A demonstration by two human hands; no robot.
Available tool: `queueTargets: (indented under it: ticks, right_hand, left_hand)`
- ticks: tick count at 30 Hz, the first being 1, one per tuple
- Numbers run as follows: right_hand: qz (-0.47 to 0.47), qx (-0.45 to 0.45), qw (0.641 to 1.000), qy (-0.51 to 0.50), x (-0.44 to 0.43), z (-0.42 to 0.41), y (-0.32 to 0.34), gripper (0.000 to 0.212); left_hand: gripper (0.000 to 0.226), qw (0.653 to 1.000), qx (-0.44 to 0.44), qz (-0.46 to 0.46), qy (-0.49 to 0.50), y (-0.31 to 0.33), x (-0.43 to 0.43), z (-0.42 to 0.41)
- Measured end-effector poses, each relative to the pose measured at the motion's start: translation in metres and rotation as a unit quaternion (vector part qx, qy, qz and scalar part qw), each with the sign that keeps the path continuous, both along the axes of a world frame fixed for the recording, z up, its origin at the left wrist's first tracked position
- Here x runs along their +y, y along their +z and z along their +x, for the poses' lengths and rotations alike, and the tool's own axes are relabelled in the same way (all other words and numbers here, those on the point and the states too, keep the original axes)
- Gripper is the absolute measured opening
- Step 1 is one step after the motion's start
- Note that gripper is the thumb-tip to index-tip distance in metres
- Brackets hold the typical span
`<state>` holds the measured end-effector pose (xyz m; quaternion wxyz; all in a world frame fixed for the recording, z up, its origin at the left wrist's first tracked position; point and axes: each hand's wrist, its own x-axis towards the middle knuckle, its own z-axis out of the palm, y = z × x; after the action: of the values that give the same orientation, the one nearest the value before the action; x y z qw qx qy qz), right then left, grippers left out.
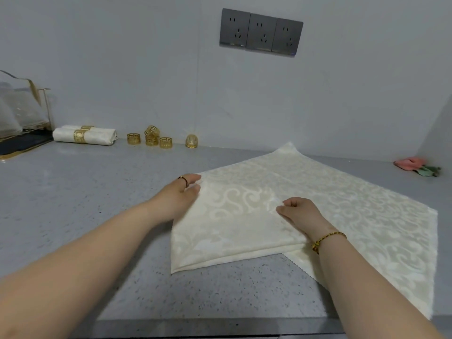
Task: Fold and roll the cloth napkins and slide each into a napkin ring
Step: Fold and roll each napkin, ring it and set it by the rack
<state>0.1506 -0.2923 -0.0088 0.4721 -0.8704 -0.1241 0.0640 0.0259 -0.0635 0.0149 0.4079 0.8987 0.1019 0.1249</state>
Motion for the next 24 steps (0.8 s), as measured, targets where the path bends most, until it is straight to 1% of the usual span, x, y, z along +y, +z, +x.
queueTargets:
  ticks: [3,5,7,8,9,11,13,15,17,19,21,22,24]
  right_hand:
    - [0.013,-0.023,1.0,-0.011,0.0,0.001,-0.003,0.019]
    - [0.015,-0.027,0.999,-0.009,0.001,0.002,-0.005,0.015]
    - [0.02,-0.028,0.999,-0.005,0.001,0.005,-0.007,0.017]
    - [0.024,-0.03,0.999,-0.005,0.0,0.004,-0.008,0.018]
    - [0.027,-0.032,0.999,-0.006,0.0,0.006,-0.008,0.018]
    - [0.027,-0.042,0.999,-0.009,0.001,0.006,-0.009,0.013]
    - [0.025,-0.056,0.998,-0.006,0.001,0.004,-0.01,0.011]
    - [0.015,-0.071,0.997,0.002,0.002,0.003,-0.009,0.01]
    - [0.005,-0.078,0.997,0.002,0.002,0.003,-0.01,0.011]
    - [-0.008,-0.084,0.996,0.003,0.003,0.003,-0.01,0.013]
    - [-0.018,-0.092,0.996,0.004,0.004,0.003,-0.011,0.018]
    - [-0.02,-0.095,0.995,0.004,0.004,0.003,-0.011,0.021]
    - [-0.029,-0.095,0.995,0.005,0.004,0.002,-0.012,0.024]
  left_hand:
    - [0.034,0.998,0.043,-0.029,0.023,-0.001,0.007,0.024]
    - [0.032,0.997,0.071,-0.011,0.032,-0.003,0.01,0.034]
    - [0.032,0.994,0.092,0.05,0.037,-0.009,0.017,0.04]
    - [0.034,0.988,0.106,0.098,0.049,-0.01,0.02,0.039]
    - [0.034,0.979,0.121,0.152,0.066,-0.011,0.024,0.039]
    - [0.025,0.956,0.138,0.24,0.096,-0.014,0.032,0.034]
    - [0.022,0.951,0.131,0.262,0.101,-0.02,0.037,0.028]
    - [0.029,0.947,0.116,0.283,0.102,-0.027,0.037,0.023]
    - [0.043,0.929,0.116,0.335,0.106,-0.03,0.035,0.023]
    - [0.049,0.925,0.078,0.358,0.104,-0.029,0.028,0.017]
    - [0.057,0.941,-0.007,0.335,0.049,-0.027,0.012,0.006]
    - [0.069,0.947,-0.04,0.319,0.001,-0.025,0.0,-0.002]
    - [0.094,0.944,-0.047,0.314,-0.089,-0.019,-0.027,-0.023]
